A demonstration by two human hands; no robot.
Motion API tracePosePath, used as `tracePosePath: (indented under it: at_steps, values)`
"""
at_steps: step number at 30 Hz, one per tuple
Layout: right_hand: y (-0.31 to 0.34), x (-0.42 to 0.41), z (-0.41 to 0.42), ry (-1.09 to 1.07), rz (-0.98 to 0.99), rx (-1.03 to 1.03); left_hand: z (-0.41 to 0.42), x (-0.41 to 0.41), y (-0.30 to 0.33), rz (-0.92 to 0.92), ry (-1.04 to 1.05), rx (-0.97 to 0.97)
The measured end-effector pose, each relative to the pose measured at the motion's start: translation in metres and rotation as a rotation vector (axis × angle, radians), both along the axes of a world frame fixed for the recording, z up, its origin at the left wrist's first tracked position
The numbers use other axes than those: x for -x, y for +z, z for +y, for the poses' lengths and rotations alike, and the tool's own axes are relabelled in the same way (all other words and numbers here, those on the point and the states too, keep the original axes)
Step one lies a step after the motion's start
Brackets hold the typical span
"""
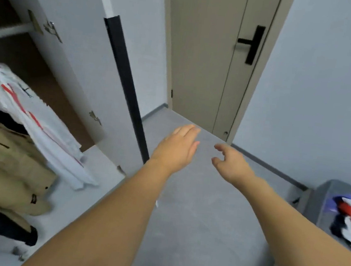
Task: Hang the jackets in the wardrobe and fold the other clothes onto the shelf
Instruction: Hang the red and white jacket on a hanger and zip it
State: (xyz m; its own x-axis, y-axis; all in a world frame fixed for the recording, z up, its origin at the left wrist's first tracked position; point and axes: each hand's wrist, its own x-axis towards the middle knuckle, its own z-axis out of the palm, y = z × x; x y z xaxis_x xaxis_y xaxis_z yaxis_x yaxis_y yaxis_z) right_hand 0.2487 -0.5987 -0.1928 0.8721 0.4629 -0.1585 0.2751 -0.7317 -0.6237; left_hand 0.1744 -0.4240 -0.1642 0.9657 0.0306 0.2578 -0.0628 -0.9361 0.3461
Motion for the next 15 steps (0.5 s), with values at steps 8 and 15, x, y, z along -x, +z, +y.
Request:
tracePosePath:
  at_steps: [8,15]
  values:
    - [0.011,-0.073,-0.142,-0.250,-0.013,-0.069,-0.121,-0.114,0.014,0.090,-0.174,-0.073]
    - [-0.007,-0.144,-0.247,-0.476,0.059,-0.124,-0.205,-0.230,-0.007,0.151,-0.352,-0.133]
